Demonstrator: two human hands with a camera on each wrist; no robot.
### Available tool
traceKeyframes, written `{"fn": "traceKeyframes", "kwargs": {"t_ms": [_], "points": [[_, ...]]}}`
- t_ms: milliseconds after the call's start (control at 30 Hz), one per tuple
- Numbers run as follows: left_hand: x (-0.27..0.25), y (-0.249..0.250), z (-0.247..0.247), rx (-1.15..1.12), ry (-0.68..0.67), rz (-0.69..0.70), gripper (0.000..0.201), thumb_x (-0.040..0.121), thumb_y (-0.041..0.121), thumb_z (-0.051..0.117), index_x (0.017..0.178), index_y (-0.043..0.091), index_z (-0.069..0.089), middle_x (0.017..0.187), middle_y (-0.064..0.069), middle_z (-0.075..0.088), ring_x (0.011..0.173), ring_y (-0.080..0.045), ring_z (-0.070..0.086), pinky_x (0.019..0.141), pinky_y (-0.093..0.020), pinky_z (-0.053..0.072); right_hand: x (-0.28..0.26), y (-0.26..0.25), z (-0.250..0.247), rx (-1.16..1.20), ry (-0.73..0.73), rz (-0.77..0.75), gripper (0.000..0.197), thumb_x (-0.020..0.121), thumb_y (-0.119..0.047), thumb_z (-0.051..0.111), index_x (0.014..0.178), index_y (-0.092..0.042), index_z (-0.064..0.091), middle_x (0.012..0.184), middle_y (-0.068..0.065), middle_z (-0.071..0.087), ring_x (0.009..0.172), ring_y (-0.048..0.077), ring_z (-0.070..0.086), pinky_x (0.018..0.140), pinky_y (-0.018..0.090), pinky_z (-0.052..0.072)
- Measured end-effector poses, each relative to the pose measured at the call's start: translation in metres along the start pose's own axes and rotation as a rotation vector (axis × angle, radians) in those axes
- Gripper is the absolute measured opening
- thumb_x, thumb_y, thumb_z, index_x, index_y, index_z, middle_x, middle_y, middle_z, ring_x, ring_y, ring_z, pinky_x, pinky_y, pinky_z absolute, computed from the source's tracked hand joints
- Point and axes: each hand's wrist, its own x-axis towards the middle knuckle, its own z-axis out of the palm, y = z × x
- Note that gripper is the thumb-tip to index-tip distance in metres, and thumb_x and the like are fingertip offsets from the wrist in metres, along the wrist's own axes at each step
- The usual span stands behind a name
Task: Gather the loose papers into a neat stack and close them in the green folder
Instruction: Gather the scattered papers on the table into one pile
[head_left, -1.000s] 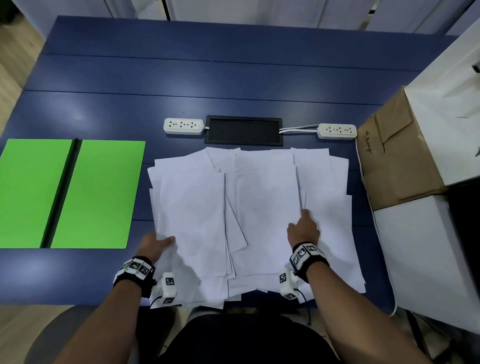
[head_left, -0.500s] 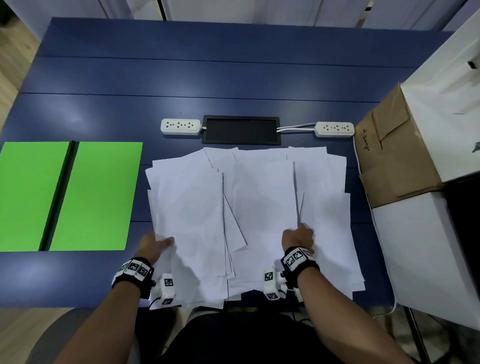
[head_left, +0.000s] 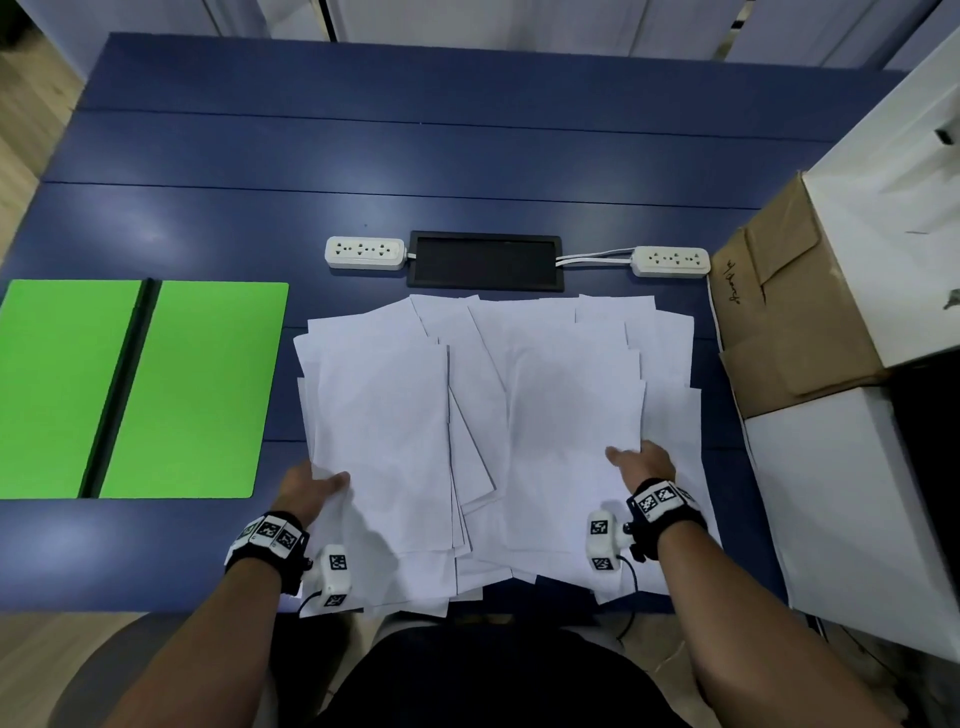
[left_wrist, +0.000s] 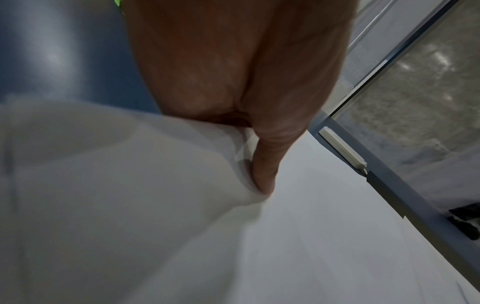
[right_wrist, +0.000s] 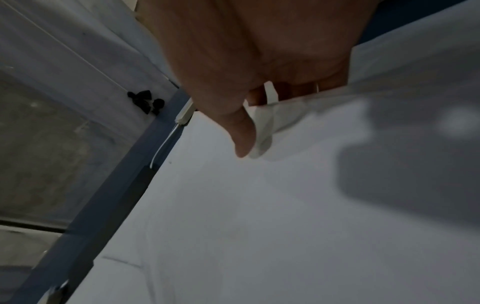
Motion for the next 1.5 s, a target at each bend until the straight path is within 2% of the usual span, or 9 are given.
{"fn": "traceKeyframes", "kwargs": {"t_ms": [267,433,567,633,733,900,1067,1300,1500], "points": [[-0.010,0.002,0.001,-0.123,0.017,0.027,0.029,0.087,0.005,0.076,0.114,0.002,0.066,0.105,-0.021,0.074,0.093,-0.036,0.071,0.087,-0.052,0.058,-0.010,-0.025,-0.024,-0.179,0.176,-0.268,0.043,0.093,-0.009,0.056,0.135,-0.006,0.054,0.132,0.023,0.061,0.117,0.042,0.059,0.096,0.043,0.050],[-0.020,0.004,0.002,-0.172,0.012,0.088,0.042,0.089,0.002,0.072,0.130,0.002,0.061,0.111,-0.019,0.072,0.097,-0.033,0.069,0.088,-0.043,0.055,-0.041,-0.061,-0.066,-0.131,0.360,-0.540,0.019,0.094,-0.015,0.058,0.103,0.002,0.060,0.103,0.027,0.067,0.096,0.038,0.064,0.079,0.038,0.048],[-0.024,0.007,-0.001,-0.217,-0.021,0.049,0.039,0.086,0.000,0.075,0.123,0.006,0.063,0.105,-0.016,0.074,0.095,-0.035,0.071,0.083,-0.044,0.057,-0.075,-0.098,-0.065,-0.113,0.225,-0.647,0.018,0.092,-0.020,0.062,0.084,-0.005,0.056,0.078,0.008,0.061,0.076,0.026,0.055,0.068,0.031,0.039],[-0.028,0.010,-0.001,-0.218,-0.030,0.038,0.036,0.084,0.002,0.078,0.116,0.009,0.064,0.100,-0.011,0.074,0.093,-0.033,0.071,0.080,-0.040,0.058,-0.086,-0.111,-0.041,-0.075,0.123,-0.692,0.012,0.090,-0.019,0.065,0.096,-0.008,0.065,0.089,0.003,0.066,0.084,0.022,0.059,0.077,0.030,0.044],[-0.027,0.012,-0.002,-0.211,-0.038,0.041,0.032,0.095,0.020,0.071,0.123,0.006,0.062,0.101,-0.005,0.071,0.090,-0.024,0.067,0.077,-0.031,0.053,-0.094,-0.118,0.014,0.011,0.002,-0.677,0.022,0.088,-0.010,0.068,0.109,-0.005,0.069,0.104,0.011,0.073,0.095,0.025,0.067,0.085,0.028,0.049],[-0.015,0.004,-0.008,-0.251,-0.064,-0.017,0.086,0.091,0.076,0.041,0.147,0.011,0.050,0.149,-0.013,0.053,0.134,-0.032,0.052,0.114,-0.050,0.039,-0.114,-0.107,0.105,0.029,-0.192,-0.485,0.031,0.089,-0.003,0.058,0.120,-0.004,0.062,0.114,0.014,0.069,0.105,0.028,0.066,0.081,0.022,0.043],[-0.012,0.001,-0.005,-0.292,-0.044,-0.032,0.065,0.100,0.058,0.050,0.141,0.008,0.056,0.139,-0.013,0.059,0.126,-0.033,0.058,0.109,-0.051,0.044,-0.124,-0.086,0.161,-0.106,-0.198,-0.281,0.058,0.088,-0.002,0.047,0.145,-0.008,0.037,0.142,0.017,0.046,0.126,0.036,0.052,0.103,0.035,0.045],[-0.006,-0.004,-0.002,-0.325,-0.114,0.026,0.028,0.079,0.020,0.084,0.102,0.009,0.072,0.099,-0.013,0.077,0.095,-0.033,0.071,0.086,-0.042,0.057,-0.139,-0.083,0.183,-0.434,-0.229,-0.448,0.066,0.084,-0.005,0.050,0.146,-0.023,0.038,0.153,0.005,0.022,0.137,0.031,0.028,0.106,0.043,0.040],[-0.006,-0.006,0.000,-0.353,-0.111,0.030,0.026,0.086,0.003,0.076,0.111,0.000,0.069,0.100,-0.018,0.075,0.087,-0.030,0.069,0.082,-0.039,0.057,-0.129,-0.077,0.175,-0.400,-0.202,-0.380,0.052,0.092,-0.005,0.048,0.144,-0.006,0.040,0.146,0.013,0.043,0.131,0.032,0.047,0.102,0.036,0.043]]}}
